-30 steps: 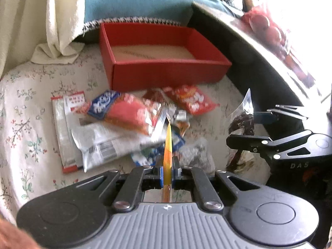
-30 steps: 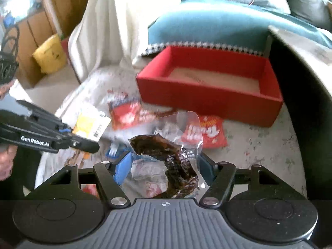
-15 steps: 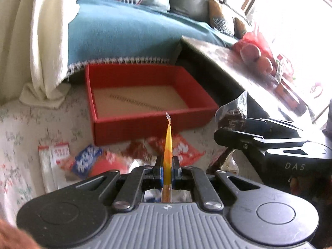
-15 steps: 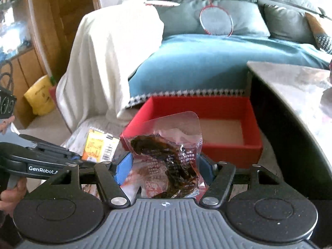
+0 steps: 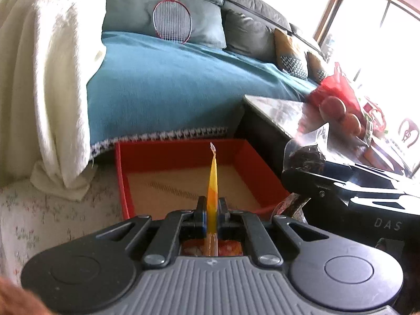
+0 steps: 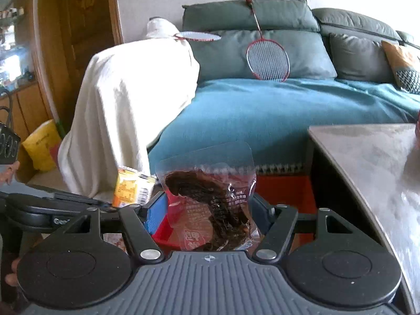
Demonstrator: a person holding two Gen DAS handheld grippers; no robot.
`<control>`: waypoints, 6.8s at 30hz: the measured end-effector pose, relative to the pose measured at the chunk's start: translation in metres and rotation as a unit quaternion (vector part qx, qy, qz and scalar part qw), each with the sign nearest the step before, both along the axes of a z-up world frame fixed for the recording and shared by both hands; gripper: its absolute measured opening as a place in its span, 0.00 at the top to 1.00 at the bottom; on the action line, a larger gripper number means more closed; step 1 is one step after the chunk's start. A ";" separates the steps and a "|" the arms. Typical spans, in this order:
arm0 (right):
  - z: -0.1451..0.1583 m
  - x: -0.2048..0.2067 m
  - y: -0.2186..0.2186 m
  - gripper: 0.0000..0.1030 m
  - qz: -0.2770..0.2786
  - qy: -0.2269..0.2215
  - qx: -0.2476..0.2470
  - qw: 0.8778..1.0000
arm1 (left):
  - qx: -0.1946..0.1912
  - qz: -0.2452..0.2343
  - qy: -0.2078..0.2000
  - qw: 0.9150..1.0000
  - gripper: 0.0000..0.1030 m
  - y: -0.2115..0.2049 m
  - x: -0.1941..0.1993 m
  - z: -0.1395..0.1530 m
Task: Organize snacks
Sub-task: 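Lift and carry both held snacks over the red box, then open right gripper to drop the jerky bag in the box while left releases the orange packet, then withdraw both open grippers from the box back toward the snack pile, then grasp the red spicy-strip packet with left gripper while right gripper approaches the blue-labelled packet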
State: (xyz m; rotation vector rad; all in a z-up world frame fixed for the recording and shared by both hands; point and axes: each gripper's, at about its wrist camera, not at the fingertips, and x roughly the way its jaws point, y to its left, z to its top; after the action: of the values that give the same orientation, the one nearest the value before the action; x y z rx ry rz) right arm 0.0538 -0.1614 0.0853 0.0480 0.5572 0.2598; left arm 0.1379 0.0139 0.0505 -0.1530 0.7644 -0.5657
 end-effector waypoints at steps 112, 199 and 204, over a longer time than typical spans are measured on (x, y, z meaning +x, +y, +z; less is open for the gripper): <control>-0.072 0.103 -0.014 0.09 -0.057 0.104 -0.007 0.993 | 0.111 0.074 -0.034 0.990 0.65 -0.039 0.055 -0.036; -0.078 -0.052 0.004 0.02 0.006 0.189 0.043 0.981 | 0.284 -0.013 0.151 0.947 0.42 -0.022 -0.176 -0.142; -0.086 -0.047 0.012 0.03 0.015 0.204 0.034 0.978 | 0.237 0.018 0.149 0.960 0.42 0.001 -0.163 -0.125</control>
State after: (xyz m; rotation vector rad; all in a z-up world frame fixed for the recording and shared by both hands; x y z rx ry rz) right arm 0.0070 -0.1493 -0.0005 0.1607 0.9575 0.3010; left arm -0.0253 0.0147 -0.0740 0.1967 1.1687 -0.3125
